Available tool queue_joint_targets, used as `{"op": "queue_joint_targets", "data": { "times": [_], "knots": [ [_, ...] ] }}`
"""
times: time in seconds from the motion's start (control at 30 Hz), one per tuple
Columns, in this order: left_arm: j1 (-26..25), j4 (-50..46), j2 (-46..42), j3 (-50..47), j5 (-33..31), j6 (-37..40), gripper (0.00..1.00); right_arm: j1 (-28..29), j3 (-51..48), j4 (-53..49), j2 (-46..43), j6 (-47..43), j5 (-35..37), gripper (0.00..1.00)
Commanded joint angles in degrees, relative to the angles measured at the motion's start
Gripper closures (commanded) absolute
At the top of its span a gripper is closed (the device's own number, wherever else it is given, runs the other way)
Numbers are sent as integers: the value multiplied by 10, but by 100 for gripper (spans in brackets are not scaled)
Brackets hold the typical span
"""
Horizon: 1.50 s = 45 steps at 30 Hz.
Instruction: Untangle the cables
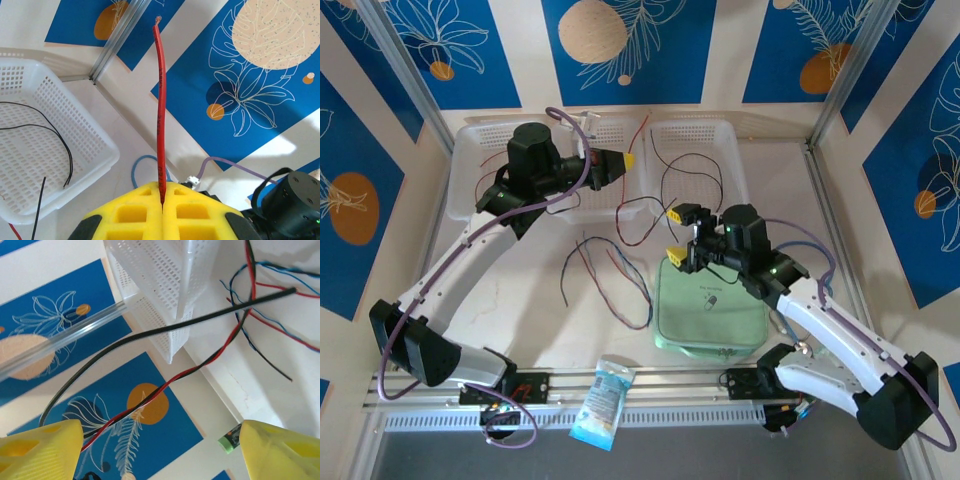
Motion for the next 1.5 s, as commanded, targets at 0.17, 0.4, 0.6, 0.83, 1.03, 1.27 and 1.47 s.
{"op": "queue_joint_targets", "data": {
  "times": [0.17,0.4,0.6,0.83,1.03,1.27,1.47],
  "knots": [
    [3,-12,-25,-4,-1,15,100,11,-12,40,-32,171,65,18],
    [3,-10,-25,-6,0,14,100,21,-6,141,22,203,55,20],
    [2,-3,-29,-11,2,7,100,30,47,182,86,178,40,32],
    [2,-5,-35,-12,0,6,100,44,76,280,166,186,32,100],
    [3,-26,-42,0,-22,23,100,36,110,176,123,64,69,100],
    [12,-5,-80,-26,-139,59,100,30,206,-92,-2,-263,334,100],
    [19,66,-137,-78,-259,119,100,13,203,-84,-58,-443,435,100]
  ]
}}
